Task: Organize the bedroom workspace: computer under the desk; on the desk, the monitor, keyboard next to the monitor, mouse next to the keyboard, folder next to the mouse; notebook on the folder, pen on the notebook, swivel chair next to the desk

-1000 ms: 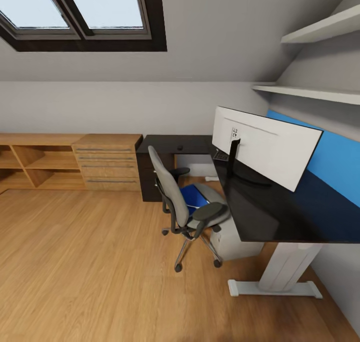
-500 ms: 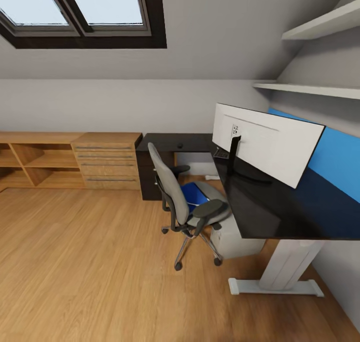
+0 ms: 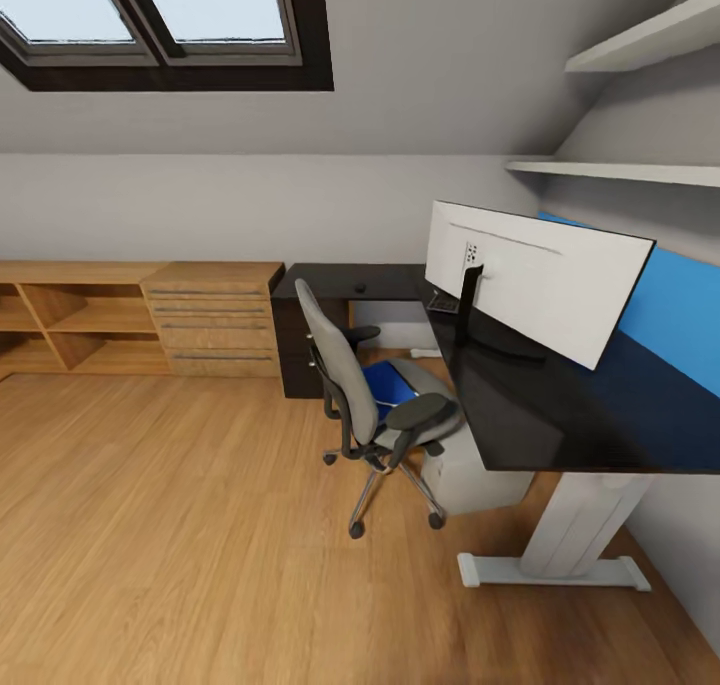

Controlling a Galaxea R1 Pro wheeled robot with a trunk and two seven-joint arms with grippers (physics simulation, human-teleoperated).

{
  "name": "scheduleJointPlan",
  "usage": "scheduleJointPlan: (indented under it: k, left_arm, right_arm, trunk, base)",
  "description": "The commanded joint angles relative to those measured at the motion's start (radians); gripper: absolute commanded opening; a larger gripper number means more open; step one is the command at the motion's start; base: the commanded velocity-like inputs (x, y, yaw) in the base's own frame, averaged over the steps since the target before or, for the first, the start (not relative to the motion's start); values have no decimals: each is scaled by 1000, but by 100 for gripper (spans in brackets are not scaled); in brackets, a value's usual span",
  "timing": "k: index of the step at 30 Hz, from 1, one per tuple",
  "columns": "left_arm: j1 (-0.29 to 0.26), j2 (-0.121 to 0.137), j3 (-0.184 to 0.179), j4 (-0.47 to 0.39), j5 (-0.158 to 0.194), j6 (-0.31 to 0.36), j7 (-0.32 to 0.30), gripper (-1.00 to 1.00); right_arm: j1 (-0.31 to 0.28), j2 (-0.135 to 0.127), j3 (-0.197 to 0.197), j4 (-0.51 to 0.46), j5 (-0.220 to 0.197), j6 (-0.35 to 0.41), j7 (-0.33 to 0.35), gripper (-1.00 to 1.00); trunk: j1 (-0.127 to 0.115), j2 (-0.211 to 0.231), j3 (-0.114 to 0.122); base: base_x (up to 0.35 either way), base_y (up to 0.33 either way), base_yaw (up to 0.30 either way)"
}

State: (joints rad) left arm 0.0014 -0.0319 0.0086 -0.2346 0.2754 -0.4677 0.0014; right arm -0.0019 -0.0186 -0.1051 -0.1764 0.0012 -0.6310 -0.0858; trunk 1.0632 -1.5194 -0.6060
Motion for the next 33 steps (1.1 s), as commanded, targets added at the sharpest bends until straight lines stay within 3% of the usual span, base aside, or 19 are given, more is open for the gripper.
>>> scheduleJointPlan:
  k: [1,14,21,25,32,33]
  left_arm:
    - [0,0,1,-1,2,-2,0,100]
    - [0,2,2,0,6,7,3,100]
    - [0,-17,3,-58,30,92,-7,100]
    - [0,-30,0,-138,31,144,-9,100]
    - [0,-46,-2,-309,21,335,-6,100]
    - [0,-46,-2,-360,20,385,-6,100]
  right_arm:
    - [0,0,-2,0,0,-2,0,100]
    - [-1,1,0,-1,2,-2,0,100]
    - [-1,7,4,-38,2,2,-4,100]
    - [-2,8,4,-150,0,19,-7,100]
    - [-5,9,4,-356,-2,233,-31,100]
    - [-9,10,4,-405,-2,291,-37,100]
  trunk:
    - [4,-8,-4]
    - [54,-99,-45]
    - [81,-148,-67]
    - [96,-176,-79]
    - [123,-225,-101]
    - [127,-232,-104]
  base:
    - [0,0,0]
    - [0,0,0]
    - [0,0,0]
    - [0,0,0]
    - [0,0,0]
    - [0,0,0]
